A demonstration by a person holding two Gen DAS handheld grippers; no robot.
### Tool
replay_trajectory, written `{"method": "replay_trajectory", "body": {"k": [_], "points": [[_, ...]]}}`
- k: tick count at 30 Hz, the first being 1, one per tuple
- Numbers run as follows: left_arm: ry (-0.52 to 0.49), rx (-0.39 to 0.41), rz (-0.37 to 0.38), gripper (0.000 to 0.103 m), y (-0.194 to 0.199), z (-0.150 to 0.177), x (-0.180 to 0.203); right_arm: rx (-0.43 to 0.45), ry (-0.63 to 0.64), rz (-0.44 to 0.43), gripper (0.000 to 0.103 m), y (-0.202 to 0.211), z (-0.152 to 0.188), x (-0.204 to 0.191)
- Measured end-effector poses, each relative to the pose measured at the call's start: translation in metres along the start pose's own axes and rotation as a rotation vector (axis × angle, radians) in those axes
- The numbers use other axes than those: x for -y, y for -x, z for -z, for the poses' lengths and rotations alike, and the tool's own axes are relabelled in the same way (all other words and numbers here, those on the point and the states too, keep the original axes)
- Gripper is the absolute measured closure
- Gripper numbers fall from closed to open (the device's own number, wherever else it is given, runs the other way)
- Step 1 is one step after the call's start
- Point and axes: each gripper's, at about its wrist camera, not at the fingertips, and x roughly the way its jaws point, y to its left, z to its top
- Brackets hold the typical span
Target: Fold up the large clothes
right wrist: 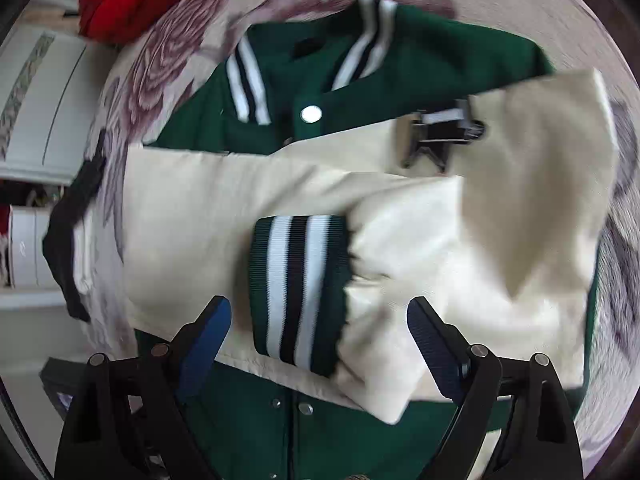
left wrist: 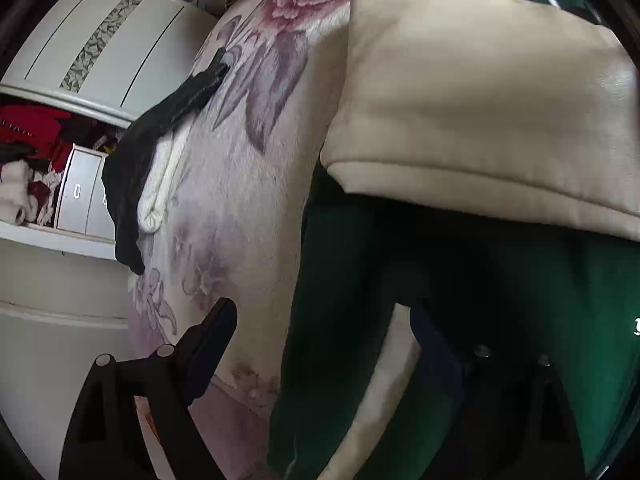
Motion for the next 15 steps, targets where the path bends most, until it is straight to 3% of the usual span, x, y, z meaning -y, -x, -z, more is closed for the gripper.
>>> {"method": "replay_trajectory", "body": {"k": [2, 4, 6, 10, 15], "points": [[-0.007, -0.059, 0.016, 0.014, -0.025, 0.001, 0.01, -0.056, 0.116, 0.137, 0.012, -0.03, 0.0, -0.02], [-0.012, -0.039, 0.004, 0.014, -0.028, 0.001, 0.019, -0.065, 0.225, 0.265, 0.012, -0.045, 0.007, -0.024], [-0.024, -0.032, -0.012, 0.012, -0.026, 0.0, 0.022, -0.032, 0.214, 0.336, 0.013, -0.036, 0.013, -0.006], [-0.053, -0.002, -0.074, 0.0, -0.025, 0.0, 0.026, 0.058, -0.047, 0.363, 0.013, 0.013, 0.025, 0.079], [0.021, -0.072, 0.004, 0.0, -0.033, -0.008, 0.011, 0.11, -0.412, 0.262, 0.012, 0.07, 0.047, 0.174]]}}
